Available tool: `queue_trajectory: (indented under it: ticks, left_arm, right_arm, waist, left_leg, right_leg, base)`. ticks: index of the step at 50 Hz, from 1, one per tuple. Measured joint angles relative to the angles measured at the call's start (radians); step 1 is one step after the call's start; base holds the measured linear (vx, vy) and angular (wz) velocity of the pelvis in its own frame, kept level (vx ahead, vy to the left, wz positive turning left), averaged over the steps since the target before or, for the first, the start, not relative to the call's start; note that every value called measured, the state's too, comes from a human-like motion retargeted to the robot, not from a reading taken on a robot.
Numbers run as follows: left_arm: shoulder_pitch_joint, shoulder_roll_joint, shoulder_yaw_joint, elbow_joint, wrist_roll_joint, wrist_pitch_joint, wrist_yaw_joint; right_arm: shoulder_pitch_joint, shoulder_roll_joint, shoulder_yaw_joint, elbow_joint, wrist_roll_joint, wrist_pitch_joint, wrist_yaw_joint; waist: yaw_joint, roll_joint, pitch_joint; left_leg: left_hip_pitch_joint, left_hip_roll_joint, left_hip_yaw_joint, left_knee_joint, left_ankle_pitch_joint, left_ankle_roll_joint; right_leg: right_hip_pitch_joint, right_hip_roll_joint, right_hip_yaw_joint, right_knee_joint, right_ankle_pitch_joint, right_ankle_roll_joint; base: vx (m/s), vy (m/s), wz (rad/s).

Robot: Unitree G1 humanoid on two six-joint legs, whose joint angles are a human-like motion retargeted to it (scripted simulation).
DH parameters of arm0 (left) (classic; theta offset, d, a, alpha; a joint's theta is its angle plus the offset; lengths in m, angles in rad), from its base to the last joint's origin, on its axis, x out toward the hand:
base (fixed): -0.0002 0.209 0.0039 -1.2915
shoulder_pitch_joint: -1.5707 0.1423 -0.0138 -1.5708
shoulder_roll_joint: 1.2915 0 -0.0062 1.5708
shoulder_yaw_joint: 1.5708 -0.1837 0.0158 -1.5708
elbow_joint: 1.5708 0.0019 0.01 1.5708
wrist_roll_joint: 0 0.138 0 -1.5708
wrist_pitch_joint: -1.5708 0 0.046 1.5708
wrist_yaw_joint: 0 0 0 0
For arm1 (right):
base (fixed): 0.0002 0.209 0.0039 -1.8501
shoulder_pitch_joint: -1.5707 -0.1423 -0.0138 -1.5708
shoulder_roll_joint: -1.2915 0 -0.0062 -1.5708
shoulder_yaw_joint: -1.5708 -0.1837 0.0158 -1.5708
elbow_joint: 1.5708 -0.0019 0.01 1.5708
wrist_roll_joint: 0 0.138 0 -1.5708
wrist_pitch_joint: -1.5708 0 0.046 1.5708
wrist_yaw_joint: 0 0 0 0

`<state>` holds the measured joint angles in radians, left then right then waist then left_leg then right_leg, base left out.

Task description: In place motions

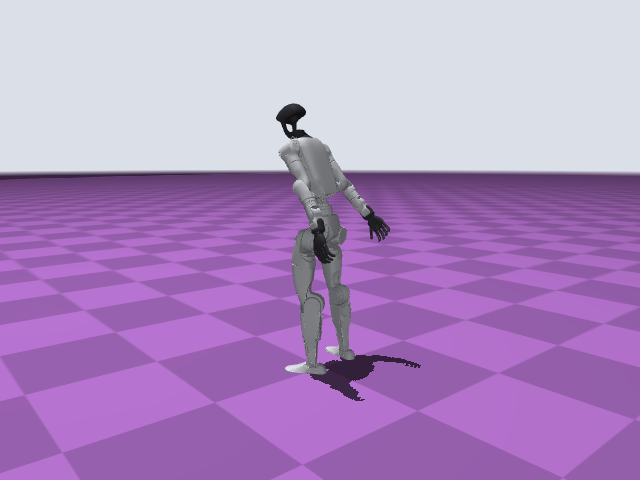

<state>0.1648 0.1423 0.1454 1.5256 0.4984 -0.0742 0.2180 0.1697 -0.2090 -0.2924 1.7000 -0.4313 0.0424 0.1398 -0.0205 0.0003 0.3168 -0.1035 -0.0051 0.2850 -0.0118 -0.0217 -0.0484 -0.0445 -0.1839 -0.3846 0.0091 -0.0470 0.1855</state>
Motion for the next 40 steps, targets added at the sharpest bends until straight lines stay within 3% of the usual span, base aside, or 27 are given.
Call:
queue_trajectory:
  ticks: [2,5,11,20,25,30,36,40]
  left_arm:
    - [0.039,-0.019,0.032,-0.011,0.001,0.006,0.007]
    - [0.067,-0.028,0.033,-0.01,-0.042,-0.022,0.042]
    - [0.054,-0.034,0.027,-0.059,0.013,-0.034,0.032]
    - [-0.231,0.044,-0.09,-0.089,0.015,-0.026,-0.103]
    - [-0.46,0.118,-0.127,-0.139,0.076,-0.049,-0.11]
    - [-0.657,0.279,-0.183,-0.235,0.127,-0.122,-0.183]
    - [-0.951,0.344,-0.225,-0.231,0.206,-0.14,-0.101]
    - [-1.031,0.339,-0.213,-0.229,0.114,-0.148,-0.104]
  right_arm:
    - [0.025,0.016,-0.046,0.0,-0.002,0.032,-0.006]
    - [0.021,0.013,-0.08,0.0,0.072,0.075,-0.009]
    - [-0.08,-0.002,-0.07,-0.061,0.2,0.048,-0.04]
    - [-0.409,-0.007,0.106,-0.208,0.253,0.021,-0.103]
    - [-0.691,-0.016,0.208,-0.241,0.19,0.026,-0.151]
    - [-0.897,-0.03,0.292,-0.332,0.058,0.037,-0.185]
    - [-1.067,-0.122,0.279,-0.364,-0.004,0.073,-0.229]
    - [-1.141,-0.139,0.278,-0.351,0.003,0.086,-0.301]
  waist:
    - [0.011,-0.005,-0.026]
    - [0.013,-0.006,-0.04]
    - [-0.002,0.004,-0.102]
    - [-0.022,-0.01,-0.067]
    - [0.076,-0.021,-0.018]
    - [0.039,-0.005,-0.04]
    - [0.092,-0.08,-0.016]
    - [0.061,-0.067,0.015]
  left_leg:
    - [-0.016,-0.002,-0.026,0.029,-0.016,0.017]
    - [0.026,-0.002,0.014,0.024,-0.032,0.024]
    - [0.047,0.001,0.018,0.026,-0.046,0.034]
    - [-0.02,0.024,0.021,0.183,-0.129,0.07]
    - [-0.199,0.124,0.099,0.462,-0.275,0.112]
    - [-0.539,0.237,0.039,0.896,-0.441,0.172]
    - [-0.833,0.217,0.039,1.268,-0.451,0.259]
    - [-0.938,0.217,0.031,1.433,-0.452,0.31]
  right_leg:
    - [-0.011,-0.002,0.054,0.019,0.022,-0.041]
    - [0.025,-0.001,0.014,0.014,0.018,-0.055]
    - [0.039,0.005,0.036,0.013,0.024,-0.078]
    - [0.001,-0.036,0.011,0.087,0.086,-0.112]
    - [-0.235,-0.036,0.155,0.367,0.25,-0.166]
    - [-0.504,-0.014,0.143,0.684,0.39,-0.192]
    - [-0.82,-0.04,0.218,1.064,0.531,-0.238]
    - [-0.935,-0.042,0.234,1.267,0.571,-0.349]
  base:
    - [0.21,0.03,-0.1]
    - [0.15,0.06,-0.11]
    - [0.13,0.06,-0.07]
    - [-0.06,0.0,0.03]
    - [-0.34,-0.04,-1.08]
    - [-0.3,-0.04,-0.12]
    - [-0.16,-0.12,0.19]
    - [-0.09,0.01,0.36]
